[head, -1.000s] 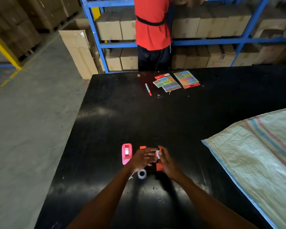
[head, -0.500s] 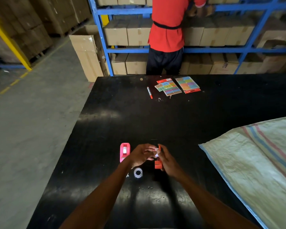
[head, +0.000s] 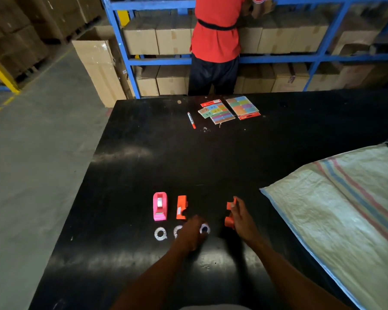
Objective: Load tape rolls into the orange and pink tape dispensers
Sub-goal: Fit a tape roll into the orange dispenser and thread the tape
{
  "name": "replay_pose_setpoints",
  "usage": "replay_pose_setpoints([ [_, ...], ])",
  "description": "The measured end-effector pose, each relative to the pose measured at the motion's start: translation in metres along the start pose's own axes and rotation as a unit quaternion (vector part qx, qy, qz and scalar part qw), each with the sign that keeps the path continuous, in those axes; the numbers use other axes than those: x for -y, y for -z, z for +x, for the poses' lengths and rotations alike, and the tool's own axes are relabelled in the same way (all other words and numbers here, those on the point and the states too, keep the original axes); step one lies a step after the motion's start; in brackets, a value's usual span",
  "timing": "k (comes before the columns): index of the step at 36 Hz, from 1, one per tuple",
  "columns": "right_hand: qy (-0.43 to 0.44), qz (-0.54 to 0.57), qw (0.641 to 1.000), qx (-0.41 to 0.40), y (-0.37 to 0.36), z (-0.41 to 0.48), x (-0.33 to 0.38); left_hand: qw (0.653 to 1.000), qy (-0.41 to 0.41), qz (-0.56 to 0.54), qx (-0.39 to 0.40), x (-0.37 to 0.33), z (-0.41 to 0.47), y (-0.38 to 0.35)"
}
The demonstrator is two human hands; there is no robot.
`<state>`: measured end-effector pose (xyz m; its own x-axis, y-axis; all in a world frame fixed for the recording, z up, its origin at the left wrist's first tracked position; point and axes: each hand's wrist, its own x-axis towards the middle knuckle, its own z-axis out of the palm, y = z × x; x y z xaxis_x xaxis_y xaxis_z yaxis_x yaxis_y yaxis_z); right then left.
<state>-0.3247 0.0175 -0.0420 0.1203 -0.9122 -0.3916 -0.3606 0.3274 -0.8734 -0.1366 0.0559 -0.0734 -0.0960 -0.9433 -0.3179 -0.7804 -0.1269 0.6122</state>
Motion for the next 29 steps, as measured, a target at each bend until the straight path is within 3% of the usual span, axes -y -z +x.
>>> replay_pose_setpoints([
  [4,-0.010,-0.016,1.000,-0.019,0.005,0.003,-0.015,0.997,0.004,0.073,0.034,-0.010,0.003,-0.023],
  [12,-0.023,-0.040,0.998,-0.034,0.009,0.006,-0.026,0.992,-0.010,0.124,0.007,-0.014,0.011,-0.035],
  [22,-0.027,-0.022,0.999,0.019,-0.013,0.010,-0.028,0.980,0.037,0.112,-0.163,0.041,-0.034,-0.012],
  [29,-0.015,-0.043,0.997,0.060,-0.034,0.006,-0.017,0.975,0.106,0.085,-0.178,0.055,-0.047,-0.011],
])
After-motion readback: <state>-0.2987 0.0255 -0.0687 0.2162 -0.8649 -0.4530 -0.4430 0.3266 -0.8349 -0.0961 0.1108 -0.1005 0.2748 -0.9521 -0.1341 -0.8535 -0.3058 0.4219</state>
